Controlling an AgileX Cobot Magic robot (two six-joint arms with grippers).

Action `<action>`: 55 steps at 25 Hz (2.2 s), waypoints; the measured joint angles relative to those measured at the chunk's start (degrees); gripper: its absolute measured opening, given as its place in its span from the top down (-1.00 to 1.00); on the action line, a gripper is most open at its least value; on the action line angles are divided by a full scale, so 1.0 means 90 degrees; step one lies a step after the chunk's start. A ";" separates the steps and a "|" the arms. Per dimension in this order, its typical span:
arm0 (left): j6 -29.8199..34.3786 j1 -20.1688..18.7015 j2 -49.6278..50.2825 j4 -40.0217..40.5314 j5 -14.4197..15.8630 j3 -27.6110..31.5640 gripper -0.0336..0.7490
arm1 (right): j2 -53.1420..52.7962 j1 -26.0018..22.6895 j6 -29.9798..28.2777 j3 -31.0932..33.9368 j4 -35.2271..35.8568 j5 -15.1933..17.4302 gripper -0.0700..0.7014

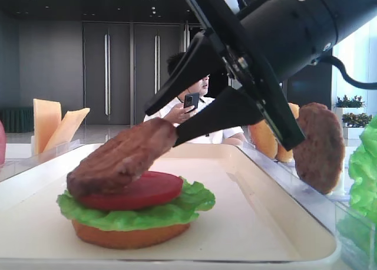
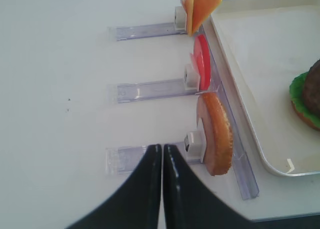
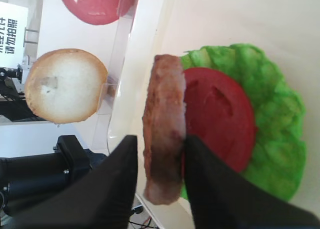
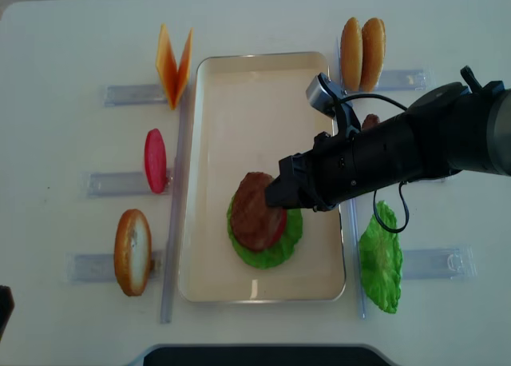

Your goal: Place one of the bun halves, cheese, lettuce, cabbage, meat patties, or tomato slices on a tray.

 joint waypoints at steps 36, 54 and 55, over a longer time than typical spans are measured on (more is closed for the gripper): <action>0.0000 0.0000 0.0000 0.0000 0.0000 0.0000 0.93 | -0.2318 0.0000 0.4041 -0.0574 -0.5458 -0.0187 -0.70; 0.0000 0.0000 0.0000 0.0000 0.0000 0.0000 0.93 | -0.2422 -0.0492 0.7268 -0.2524 -1.0206 0.1874 -0.70; 0.0000 0.0000 0.0000 0.0000 0.0000 0.0000 0.93 | -0.2422 -0.0628 0.7238 -0.2524 -1.0206 0.1960 -0.70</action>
